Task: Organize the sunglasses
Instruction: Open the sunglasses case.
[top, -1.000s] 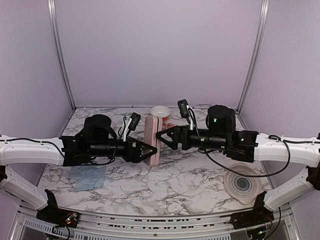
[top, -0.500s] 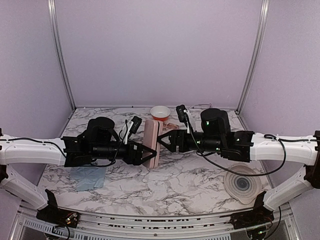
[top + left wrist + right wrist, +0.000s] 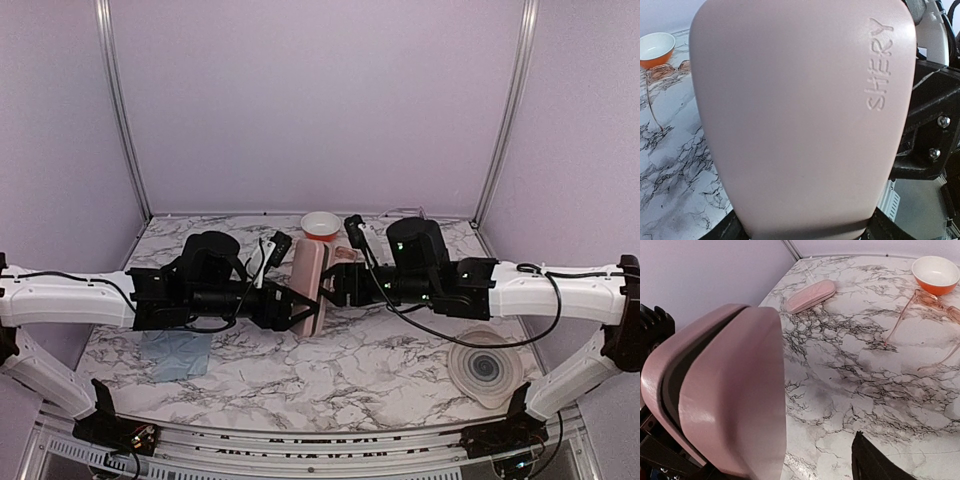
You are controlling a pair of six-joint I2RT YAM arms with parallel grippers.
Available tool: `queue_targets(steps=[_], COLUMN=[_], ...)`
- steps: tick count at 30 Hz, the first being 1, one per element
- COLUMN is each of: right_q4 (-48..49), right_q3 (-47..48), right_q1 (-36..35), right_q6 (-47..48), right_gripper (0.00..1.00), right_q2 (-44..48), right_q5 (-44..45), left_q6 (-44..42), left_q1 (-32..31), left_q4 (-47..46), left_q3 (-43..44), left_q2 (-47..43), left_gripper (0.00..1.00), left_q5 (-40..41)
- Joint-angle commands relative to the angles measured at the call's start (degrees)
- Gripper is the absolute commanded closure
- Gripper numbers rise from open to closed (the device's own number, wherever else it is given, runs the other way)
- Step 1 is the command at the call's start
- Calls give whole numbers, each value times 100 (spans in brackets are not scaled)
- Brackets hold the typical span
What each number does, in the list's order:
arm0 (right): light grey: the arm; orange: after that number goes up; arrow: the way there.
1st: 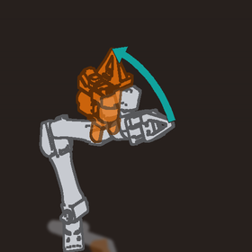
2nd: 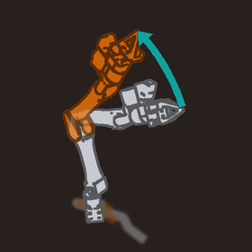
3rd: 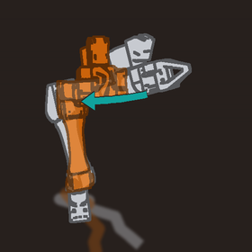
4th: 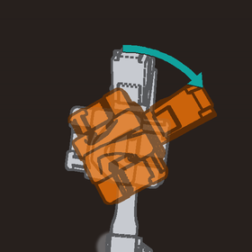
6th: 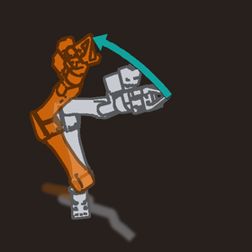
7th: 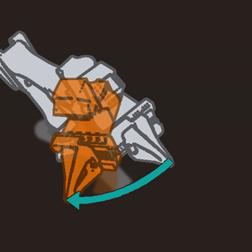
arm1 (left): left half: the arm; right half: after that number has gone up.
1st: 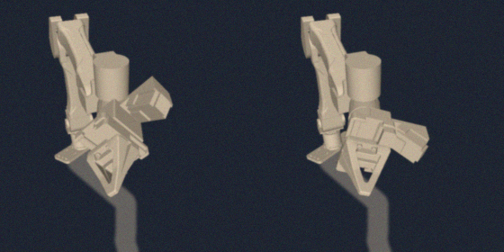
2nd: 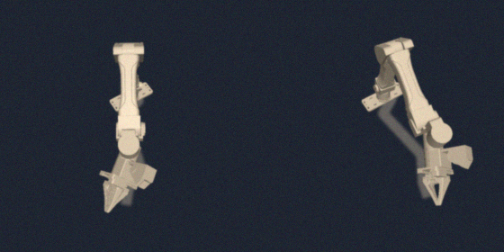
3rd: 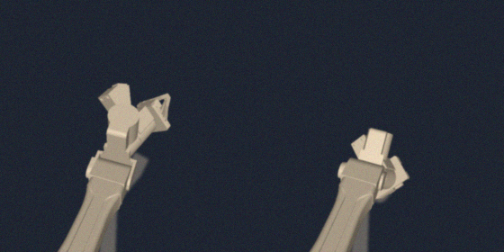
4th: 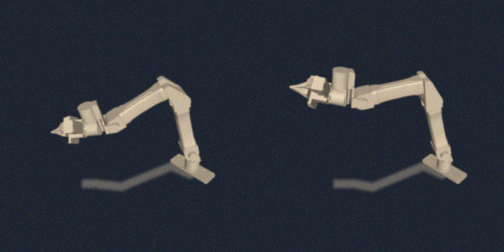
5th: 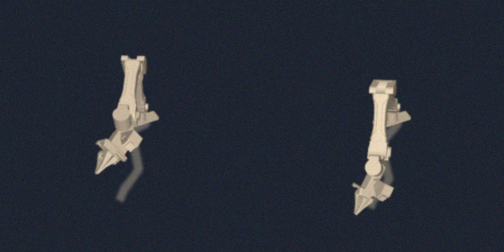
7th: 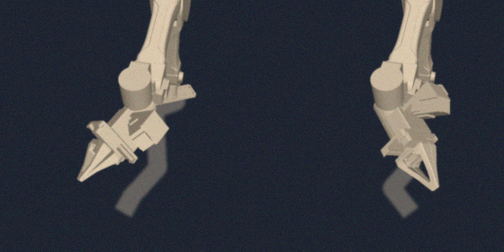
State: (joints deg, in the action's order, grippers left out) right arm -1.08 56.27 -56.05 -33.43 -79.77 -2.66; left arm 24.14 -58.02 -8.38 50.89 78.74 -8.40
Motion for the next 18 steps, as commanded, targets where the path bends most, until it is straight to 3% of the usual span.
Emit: queue_targets(steps=[1, 5, 18], right_q4=[-296, -290, -40], right_q3=[142, 86, -258], right_q1=[-29, -31, -24], right_q6=[18, 62, 3], right_gripper=[30, 31, 52], right_q2=[-7, 39, 216], right_q5=[230, 212, 80], left_q6=[-183, -182, -73], left_q1=[-91, -95, -92], left_q4=[-137, -137, -224], left_q3=[298, 314, 351], left_q2=[-25, -6, -119], left_gripper=[60, 60, 61], left_q5=[54, 65, -49])
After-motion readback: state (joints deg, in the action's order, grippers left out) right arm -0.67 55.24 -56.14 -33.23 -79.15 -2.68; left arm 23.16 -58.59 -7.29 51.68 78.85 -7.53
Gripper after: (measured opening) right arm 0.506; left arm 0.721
